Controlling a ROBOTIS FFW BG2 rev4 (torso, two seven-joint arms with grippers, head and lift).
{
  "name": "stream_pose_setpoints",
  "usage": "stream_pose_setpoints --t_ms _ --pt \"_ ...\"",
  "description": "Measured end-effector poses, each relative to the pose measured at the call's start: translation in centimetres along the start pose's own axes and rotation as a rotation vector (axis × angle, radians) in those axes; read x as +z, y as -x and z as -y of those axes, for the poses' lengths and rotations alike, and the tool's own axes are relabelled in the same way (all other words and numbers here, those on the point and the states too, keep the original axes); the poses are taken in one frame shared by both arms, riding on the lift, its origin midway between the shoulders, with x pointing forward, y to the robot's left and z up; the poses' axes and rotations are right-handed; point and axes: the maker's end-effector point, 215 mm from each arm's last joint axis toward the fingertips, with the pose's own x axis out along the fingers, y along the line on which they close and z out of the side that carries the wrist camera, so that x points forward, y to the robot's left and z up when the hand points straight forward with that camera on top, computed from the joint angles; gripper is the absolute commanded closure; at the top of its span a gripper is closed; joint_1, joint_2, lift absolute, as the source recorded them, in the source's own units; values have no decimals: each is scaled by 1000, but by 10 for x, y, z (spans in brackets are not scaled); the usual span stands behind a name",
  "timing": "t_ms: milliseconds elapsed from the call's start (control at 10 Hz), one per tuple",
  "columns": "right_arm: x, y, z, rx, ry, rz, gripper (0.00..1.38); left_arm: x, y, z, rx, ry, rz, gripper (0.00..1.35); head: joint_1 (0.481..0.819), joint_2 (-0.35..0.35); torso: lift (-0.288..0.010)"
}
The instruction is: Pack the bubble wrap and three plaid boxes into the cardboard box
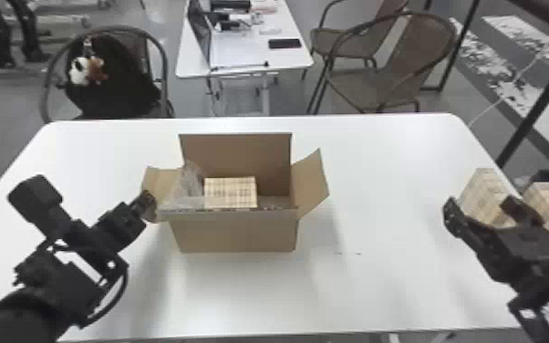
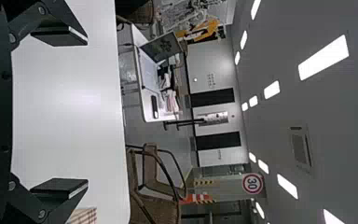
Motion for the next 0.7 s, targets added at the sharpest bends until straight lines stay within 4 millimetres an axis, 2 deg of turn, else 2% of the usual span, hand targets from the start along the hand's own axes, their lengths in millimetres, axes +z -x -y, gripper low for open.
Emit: stream_pose_setpoints --t_ms 200,700 --pt "-29 21 19 -34 49 30 214 1 1 -1 -1 1 2 1220 695 -23 -148" --pt "-72 26 90 -158 82 17 214 -1 3 -5 4 6 1 1220 695 -100 -148"
